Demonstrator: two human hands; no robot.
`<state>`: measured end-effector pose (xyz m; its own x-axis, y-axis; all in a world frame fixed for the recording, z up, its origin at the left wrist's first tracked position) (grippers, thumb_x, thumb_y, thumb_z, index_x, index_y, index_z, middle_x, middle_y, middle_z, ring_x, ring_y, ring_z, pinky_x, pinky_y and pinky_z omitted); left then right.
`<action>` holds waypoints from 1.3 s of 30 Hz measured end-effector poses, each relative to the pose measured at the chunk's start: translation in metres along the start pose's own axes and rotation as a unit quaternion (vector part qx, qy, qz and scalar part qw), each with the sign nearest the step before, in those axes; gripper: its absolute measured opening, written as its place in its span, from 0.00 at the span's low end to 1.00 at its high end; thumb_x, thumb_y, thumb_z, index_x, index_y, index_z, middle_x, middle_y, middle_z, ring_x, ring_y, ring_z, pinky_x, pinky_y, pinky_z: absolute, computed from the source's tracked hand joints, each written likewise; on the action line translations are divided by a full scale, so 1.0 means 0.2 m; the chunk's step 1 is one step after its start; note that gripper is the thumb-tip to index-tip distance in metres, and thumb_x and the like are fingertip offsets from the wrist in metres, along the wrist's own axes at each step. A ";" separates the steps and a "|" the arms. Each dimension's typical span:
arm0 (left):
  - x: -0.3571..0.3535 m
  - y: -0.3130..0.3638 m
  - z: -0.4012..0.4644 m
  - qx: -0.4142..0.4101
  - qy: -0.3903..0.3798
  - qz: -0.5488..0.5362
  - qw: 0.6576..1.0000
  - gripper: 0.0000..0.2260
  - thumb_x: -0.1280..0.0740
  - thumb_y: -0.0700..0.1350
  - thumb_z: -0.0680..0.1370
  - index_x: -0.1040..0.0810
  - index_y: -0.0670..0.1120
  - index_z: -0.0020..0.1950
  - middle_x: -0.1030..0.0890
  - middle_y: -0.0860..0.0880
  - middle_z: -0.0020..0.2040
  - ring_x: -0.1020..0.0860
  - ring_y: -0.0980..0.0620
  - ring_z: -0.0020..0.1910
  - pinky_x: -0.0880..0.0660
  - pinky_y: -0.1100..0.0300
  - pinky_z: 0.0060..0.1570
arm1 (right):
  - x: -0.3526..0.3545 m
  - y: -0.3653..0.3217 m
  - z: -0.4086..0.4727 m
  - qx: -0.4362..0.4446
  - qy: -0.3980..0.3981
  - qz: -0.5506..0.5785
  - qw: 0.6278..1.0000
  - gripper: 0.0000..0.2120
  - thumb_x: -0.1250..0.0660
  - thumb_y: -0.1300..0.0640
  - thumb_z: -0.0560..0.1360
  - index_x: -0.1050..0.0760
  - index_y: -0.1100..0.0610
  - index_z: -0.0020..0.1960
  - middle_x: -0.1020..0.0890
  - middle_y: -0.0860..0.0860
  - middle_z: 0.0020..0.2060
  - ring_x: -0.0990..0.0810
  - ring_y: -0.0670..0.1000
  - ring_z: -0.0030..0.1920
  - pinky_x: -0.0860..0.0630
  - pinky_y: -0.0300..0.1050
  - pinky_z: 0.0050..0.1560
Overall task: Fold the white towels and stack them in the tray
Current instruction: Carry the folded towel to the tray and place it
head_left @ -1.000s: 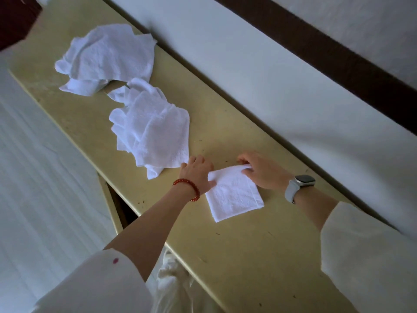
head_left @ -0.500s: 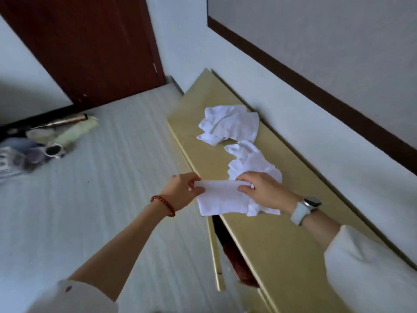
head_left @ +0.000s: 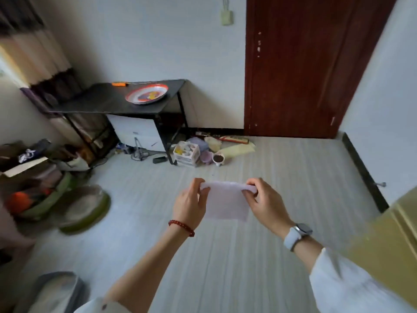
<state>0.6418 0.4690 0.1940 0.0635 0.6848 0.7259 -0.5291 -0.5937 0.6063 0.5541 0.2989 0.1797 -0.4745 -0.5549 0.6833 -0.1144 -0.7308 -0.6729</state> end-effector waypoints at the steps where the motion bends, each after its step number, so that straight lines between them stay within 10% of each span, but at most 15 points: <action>1: 0.05 -0.07 0.05 -0.006 0.023 0.012 1.000 0.06 0.39 0.42 0.79 0.27 0.40 0.52 0.21 0.42 0.43 0.24 0.43 0.39 0.31 0.58 0.36 | -0.07 -0.07 0.08 0.005 0.009 0.016 1.000 0.08 0.37 0.56 0.76 0.26 0.57 0.54 0.21 0.49 0.46 0.23 0.50 0.46 0.34 0.41 0.41; 9: 0.26 -0.76 0.67 -0.086 0.092 0.176 0.976 0.10 0.40 0.46 0.73 0.22 0.43 0.40 0.20 0.49 0.35 0.23 0.53 0.34 0.32 0.64 0.35 | -0.88 -0.27 0.98 0.049 -0.093 0.021 0.994 0.06 0.40 0.55 0.78 0.28 0.57 0.51 0.20 0.54 0.40 0.22 0.54 0.37 0.33 0.42 0.32; 16: 0.41 -1.38 1.50 0.120 0.086 0.095 0.984 0.07 0.40 0.41 0.79 0.28 0.41 0.56 0.21 0.44 0.47 0.23 0.43 0.42 0.36 0.60 0.37 | -1.42 -0.50 1.93 0.070 -0.168 0.152 0.972 0.09 0.40 0.63 0.77 0.29 0.56 0.56 0.22 0.51 0.41 0.20 0.52 0.40 0.20 0.48 0.41; 23: 0.67 -2.05 2.04 0.246 0.135 -0.046 0.959 0.02 0.40 0.39 0.79 0.32 0.44 0.50 0.24 0.46 0.43 0.21 0.49 0.35 0.22 0.48 0.39 | -2.03 -0.85 2.63 0.137 -0.190 0.142 0.962 0.04 0.35 0.63 0.74 0.25 0.58 0.48 0.24 0.45 0.35 0.20 0.55 0.38 0.22 0.52 0.39; 29: 0.72 -2.75 2.58 0.308 0.062 -0.052 0.948 0.07 0.40 0.42 0.79 0.34 0.45 0.42 0.28 0.50 0.35 0.22 0.51 0.29 0.34 0.71 0.23 | -2.64 -0.96 3.20 0.073 -0.273 0.097 0.954 0.03 0.35 0.58 0.74 0.24 0.56 0.45 0.24 0.45 0.31 0.21 0.54 0.34 0.22 0.51 0.38; 32: 0.77 -3.02 2.92 0.267 0.033 0.014 0.963 0.11 0.37 0.42 0.77 0.34 0.46 0.35 0.30 0.50 0.35 0.25 0.44 0.35 0.38 0.64 0.28 | -2.90 -0.99 3.51 -0.008 -0.308 0.112 0.945 0.03 0.37 0.57 0.75 0.24 0.55 0.45 0.24 0.49 0.28 0.23 0.52 0.26 0.25 0.45 0.29; 35: 0.82 -3.22 3.27 0.228 0.003 0.075 0.971 0.06 0.39 0.45 0.79 0.25 0.45 0.51 0.23 0.47 0.42 0.26 0.47 0.40 0.35 0.60 0.37 | -3.09 -1.03 3.81 -0.100 -0.328 0.199 0.918 0.05 0.41 0.61 0.78 0.28 0.56 0.46 0.20 0.55 0.33 0.21 0.52 0.26 0.24 0.42 0.28; 39: 0.72 -3.41 3.73 0.244 -0.053 -0.122 0.961 0.04 0.42 0.40 0.80 0.30 0.45 0.53 0.20 0.44 0.42 0.22 0.50 0.34 0.22 0.54 0.42 | -3.26 -1.03 4.21 -0.220 -0.279 0.316 0.880 0.09 0.43 0.66 0.77 0.27 0.57 0.47 0.20 0.58 0.45 0.18 0.52 0.36 0.19 0.46 0.36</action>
<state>1.6436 0.6577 0.1280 0.2344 0.7969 0.5568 -0.0290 -0.5668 0.8234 1.6213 0.4763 0.1116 -0.0764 -0.9936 0.0834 -0.3665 -0.0498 -0.9291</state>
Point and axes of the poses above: each hand's wrist, its own z-axis towards the middle knuckle, its own x-axis out of the back of the hand, y = z × x, the point moved 8 cm from there along z, towards the middle knuckle
